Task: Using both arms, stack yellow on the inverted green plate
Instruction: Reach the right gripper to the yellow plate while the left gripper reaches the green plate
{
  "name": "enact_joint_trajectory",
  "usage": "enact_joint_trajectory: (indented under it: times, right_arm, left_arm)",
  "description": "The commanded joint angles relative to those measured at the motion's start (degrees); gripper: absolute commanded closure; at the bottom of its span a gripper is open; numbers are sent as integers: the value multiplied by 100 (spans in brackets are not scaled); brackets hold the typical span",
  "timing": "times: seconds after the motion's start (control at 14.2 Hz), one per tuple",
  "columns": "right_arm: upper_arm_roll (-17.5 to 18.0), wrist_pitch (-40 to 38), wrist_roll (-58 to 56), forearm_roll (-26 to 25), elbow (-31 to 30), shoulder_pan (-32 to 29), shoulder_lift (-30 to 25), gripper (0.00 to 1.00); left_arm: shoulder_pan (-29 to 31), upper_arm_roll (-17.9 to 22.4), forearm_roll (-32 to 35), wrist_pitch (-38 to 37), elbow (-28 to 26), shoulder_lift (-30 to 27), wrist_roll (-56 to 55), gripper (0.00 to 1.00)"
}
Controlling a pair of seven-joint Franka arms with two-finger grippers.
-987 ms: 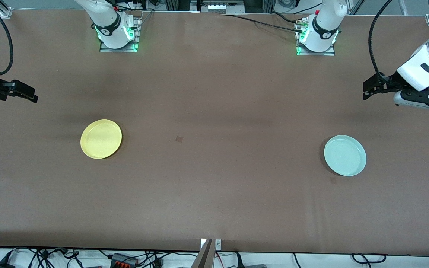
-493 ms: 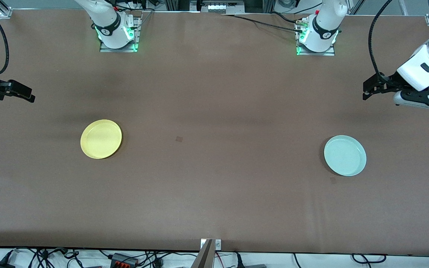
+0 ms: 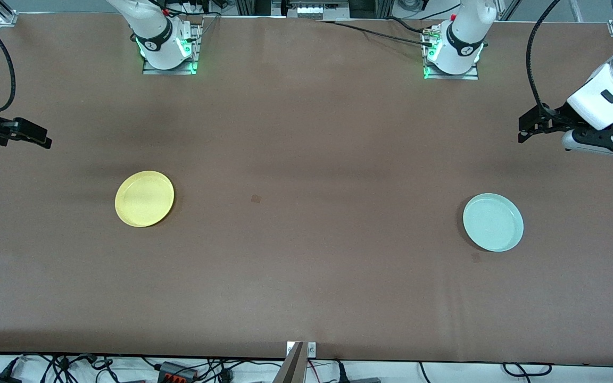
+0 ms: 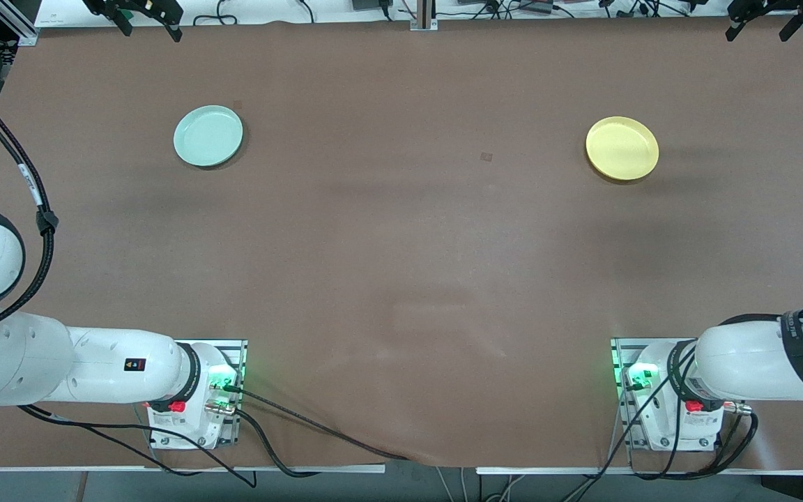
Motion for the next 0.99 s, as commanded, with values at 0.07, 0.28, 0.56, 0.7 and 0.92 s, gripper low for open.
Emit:
enact_joint_trajectory:
  times: [0.07, 0.28, 0.56, 0.7, 0.92]
  right_arm:
    - [45, -19, -128, 141, 76, -71, 273, 0]
    - [54, -1, -120, 255, 76, -71, 510, 0]
    - [45, 7, -94, 282, 76, -62, 844, 0]
    - [54, 86, -67, 378, 76, -62, 1081, 0]
    - [45, 139, -128, 888, 76, -167, 1582, 0]
  left_arm:
    - [-39, -80, 41, -148, 116, -5, -44, 0]
    - [13, -71, 32, -148, 160, 213, -53, 0]
    - [206, 8, 23, -156, 773, 854, -44, 0]
    - [346, 17, 32, -148, 1038, 1233, 51, 0]
    - [829, 17, 14, 141, 1048, 1707, 70, 0]
